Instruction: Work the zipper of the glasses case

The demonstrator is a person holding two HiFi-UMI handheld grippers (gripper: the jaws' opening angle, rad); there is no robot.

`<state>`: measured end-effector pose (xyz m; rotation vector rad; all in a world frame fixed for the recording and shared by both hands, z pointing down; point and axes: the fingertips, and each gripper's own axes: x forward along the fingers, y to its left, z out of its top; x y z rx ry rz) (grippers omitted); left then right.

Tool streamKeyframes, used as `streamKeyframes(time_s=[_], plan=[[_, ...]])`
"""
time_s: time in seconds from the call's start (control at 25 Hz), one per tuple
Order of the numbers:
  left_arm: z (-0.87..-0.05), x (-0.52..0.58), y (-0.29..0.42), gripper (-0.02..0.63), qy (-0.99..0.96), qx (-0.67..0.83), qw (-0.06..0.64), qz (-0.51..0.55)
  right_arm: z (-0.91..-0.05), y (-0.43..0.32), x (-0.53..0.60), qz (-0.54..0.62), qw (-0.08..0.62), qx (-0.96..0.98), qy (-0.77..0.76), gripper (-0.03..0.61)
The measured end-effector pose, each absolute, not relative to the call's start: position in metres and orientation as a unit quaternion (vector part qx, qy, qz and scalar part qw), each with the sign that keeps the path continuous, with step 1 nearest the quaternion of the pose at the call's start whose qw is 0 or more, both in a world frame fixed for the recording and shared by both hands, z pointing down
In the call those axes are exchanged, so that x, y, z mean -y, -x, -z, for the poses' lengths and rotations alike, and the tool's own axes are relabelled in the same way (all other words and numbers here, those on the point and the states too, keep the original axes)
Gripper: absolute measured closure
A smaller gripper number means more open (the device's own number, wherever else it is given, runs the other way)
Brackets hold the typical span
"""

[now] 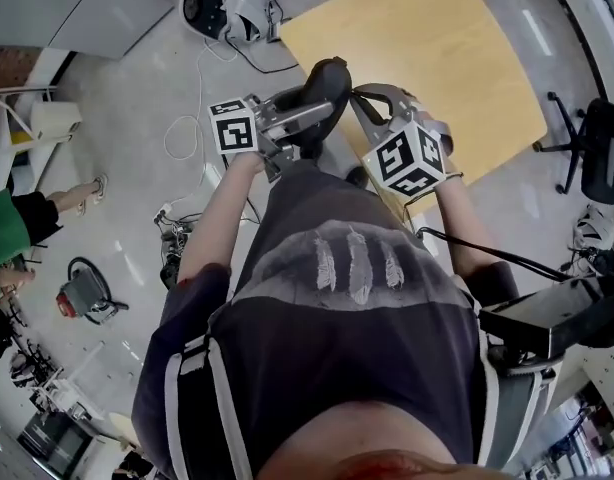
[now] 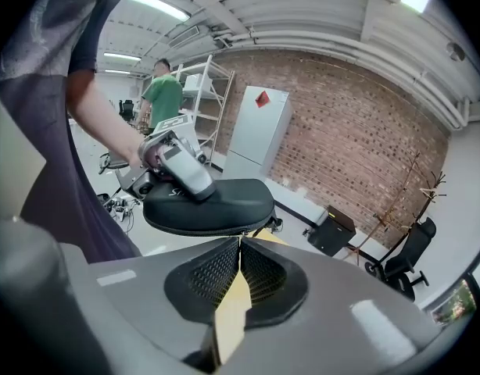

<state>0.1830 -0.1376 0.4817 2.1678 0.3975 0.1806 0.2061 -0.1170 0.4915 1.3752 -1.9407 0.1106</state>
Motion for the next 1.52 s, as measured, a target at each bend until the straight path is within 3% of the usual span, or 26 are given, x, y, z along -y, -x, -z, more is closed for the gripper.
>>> streamKeyframes(time_s=[0.2, 0.4, 0.64, 0.8, 0.96, 1.16, 1.36, 1.52], plan=[[-0.479, 0.137, -0.180, 0.342, -0.880, -0.149, 0.447, -0.062, -0.488, -0.203, 0.117, -0.046, 0.354, 0.772, -0.527, 0.572], [-0.471, 0.119, -0.163, 0.343, -0.887, -0.119, 0.443, -0.052, -0.482, -0.189, 0.098, -0.095, 0.278, 0.825, -0.482, 0.575], [-0.484, 0.112, -0.123, 0.344, -0.897, -0.046, 0.435, -0.058, -0.500, -0.148, 0.092, -0.037, 0.366, 0.832, -0.416, 0.574], [-0.494, 0.108, -0.111, 0.345, -0.910, -0.011, 0.409, -0.067, -0.512, -0.135, 0.086, -0.046, 0.386, 0.836, -0.387, 0.572], [-0.498, 0.110, -0.112, 0.345, -0.905, -0.012, 0.424, -0.040, -0.514, -0.137, 0.083, -0.122, 0.331, 0.857, -0.377, 0.574], [-0.480, 0.128, -0.065, 0.345, -0.884, -0.039, 0.466, -0.011, -0.493, -0.087, 0.103, -0.184, 0.271, 0.887, -0.325, 0.574], [-0.475, 0.153, -0.033, 0.347, -0.858, -0.015, 0.512, 0.040, -0.483, -0.058, 0.131, -0.025, 0.387, 0.869, -0.307, 0.572], [-0.467, 0.159, -0.032, 0.345, -0.865, -0.022, 0.497, 0.069, -0.475, -0.056, 0.133, -0.176, 0.229, 0.908, -0.304, 0.575]])
